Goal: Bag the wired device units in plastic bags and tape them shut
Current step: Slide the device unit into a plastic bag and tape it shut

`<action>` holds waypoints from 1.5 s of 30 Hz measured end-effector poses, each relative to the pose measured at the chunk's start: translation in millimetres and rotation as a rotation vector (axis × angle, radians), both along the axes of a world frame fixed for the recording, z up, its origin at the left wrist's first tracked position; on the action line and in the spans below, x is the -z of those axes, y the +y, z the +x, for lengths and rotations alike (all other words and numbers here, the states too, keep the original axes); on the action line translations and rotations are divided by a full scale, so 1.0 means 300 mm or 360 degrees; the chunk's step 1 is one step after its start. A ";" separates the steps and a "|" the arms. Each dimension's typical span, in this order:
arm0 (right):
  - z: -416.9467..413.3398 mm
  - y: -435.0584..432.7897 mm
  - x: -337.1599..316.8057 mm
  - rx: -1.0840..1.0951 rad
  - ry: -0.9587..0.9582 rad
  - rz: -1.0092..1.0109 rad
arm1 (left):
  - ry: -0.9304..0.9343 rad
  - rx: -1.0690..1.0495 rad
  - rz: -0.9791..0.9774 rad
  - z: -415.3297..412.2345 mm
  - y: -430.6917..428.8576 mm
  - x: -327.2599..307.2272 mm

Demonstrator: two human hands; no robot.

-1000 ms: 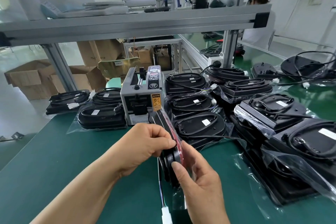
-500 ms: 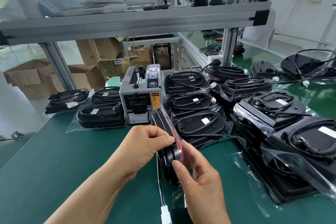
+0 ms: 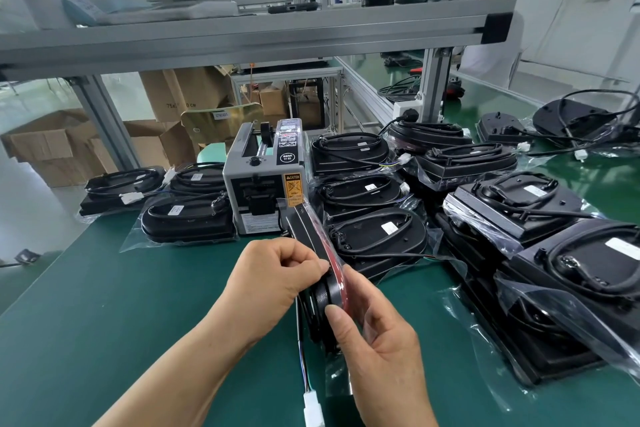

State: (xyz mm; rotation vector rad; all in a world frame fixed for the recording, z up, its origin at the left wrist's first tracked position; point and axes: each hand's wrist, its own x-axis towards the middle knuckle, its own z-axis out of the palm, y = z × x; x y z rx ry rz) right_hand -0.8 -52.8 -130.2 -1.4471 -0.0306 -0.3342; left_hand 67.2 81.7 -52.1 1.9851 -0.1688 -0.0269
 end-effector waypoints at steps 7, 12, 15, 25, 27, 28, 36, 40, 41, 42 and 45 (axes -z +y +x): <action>0.001 -0.001 -0.002 -0.0007 0.0000 -0.0025 | -0.0061 0.0013 0.0085 0.000 0.009 0.004; -0.006 -0.002 -0.006 -0.0010 0.0018 -0.0048 | -0.0103 -0.0005 0.0163 0.012 0.015 0.002; -0.008 0.001 -0.004 0.0009 0.0014 -0.0074 | -0.0009 -0.0067 0.0059 0.019 0.008 0.008; -0.001 0.004 -0.001 0.0041 0.0001 -0.0049 | 0.0019 -0.0149 -0.0222 0.019 -0.015 0.034; -0.002 -0.002 -0.003 0.0050 -0.0014 -0.0031 | 0.0027 -0.0053 -0.0271 0.011 -0.006 0.044; -0.003 -0.003 -0.003 0.0047 -0.0020 -0.0024 | 0.0033 -0.0018 -0.0282 0.007 0.001 0.048; -0.009 0.004 -0.003 0.0044 -0.0004 -0.0028 | 0.0208 0.0079 -0.0425 -0.002 0.012 0.036; -0.024 -0.006 -0.030 -0.0022 0.0061 -0.0065 | 0.0238 0.0071 -0.0442 0.000 0.012 0.038; -0.026 -0.019 -0.049 -0.0074 0.0094 -0.0081 | 0.0236 0.0073 -0.0439 0.001 0.015 0.037; -0.026 -0.036 -0.075 -0.0132 0.0123 -0.0119 | 0.0236 0.0081 -0.0433 0.001 0.017 0.036; 0.034 -0.099 -0.167 -0.0117 0.0173 -0.0329 | 0.0232 0.0096 -0.0352 0.010 0.023 0.036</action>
